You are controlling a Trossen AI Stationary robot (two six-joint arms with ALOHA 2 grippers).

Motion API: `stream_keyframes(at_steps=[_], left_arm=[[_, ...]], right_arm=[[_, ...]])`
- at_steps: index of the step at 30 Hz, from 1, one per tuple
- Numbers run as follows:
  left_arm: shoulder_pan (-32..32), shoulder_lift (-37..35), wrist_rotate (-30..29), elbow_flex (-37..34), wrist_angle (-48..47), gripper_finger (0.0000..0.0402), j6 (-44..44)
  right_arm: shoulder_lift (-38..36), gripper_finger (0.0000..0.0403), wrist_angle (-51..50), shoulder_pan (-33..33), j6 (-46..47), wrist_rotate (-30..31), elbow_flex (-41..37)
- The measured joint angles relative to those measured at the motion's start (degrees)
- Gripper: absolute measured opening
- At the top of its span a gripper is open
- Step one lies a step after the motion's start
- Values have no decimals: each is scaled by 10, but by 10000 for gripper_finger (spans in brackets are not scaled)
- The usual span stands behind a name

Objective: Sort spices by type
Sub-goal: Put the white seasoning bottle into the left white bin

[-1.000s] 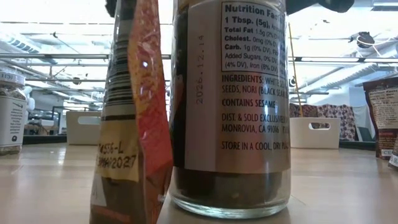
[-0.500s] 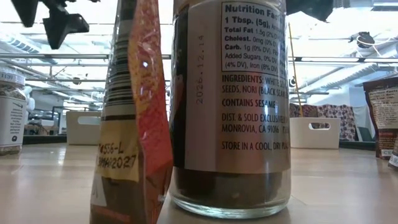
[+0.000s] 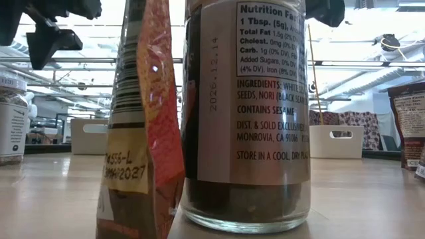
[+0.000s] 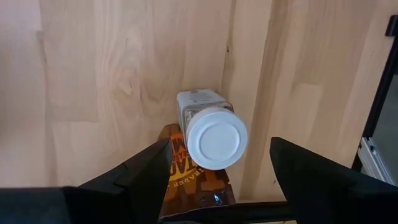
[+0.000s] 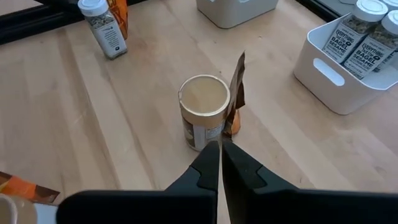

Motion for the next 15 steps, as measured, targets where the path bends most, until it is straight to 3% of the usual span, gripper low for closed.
stream_keyframes(at_steps=[15], left_arm=[[-33, 26, -45, -11, 16, 276, -1]], right_arm=[[0, 0, 0, -4, -12, 0, 0]])
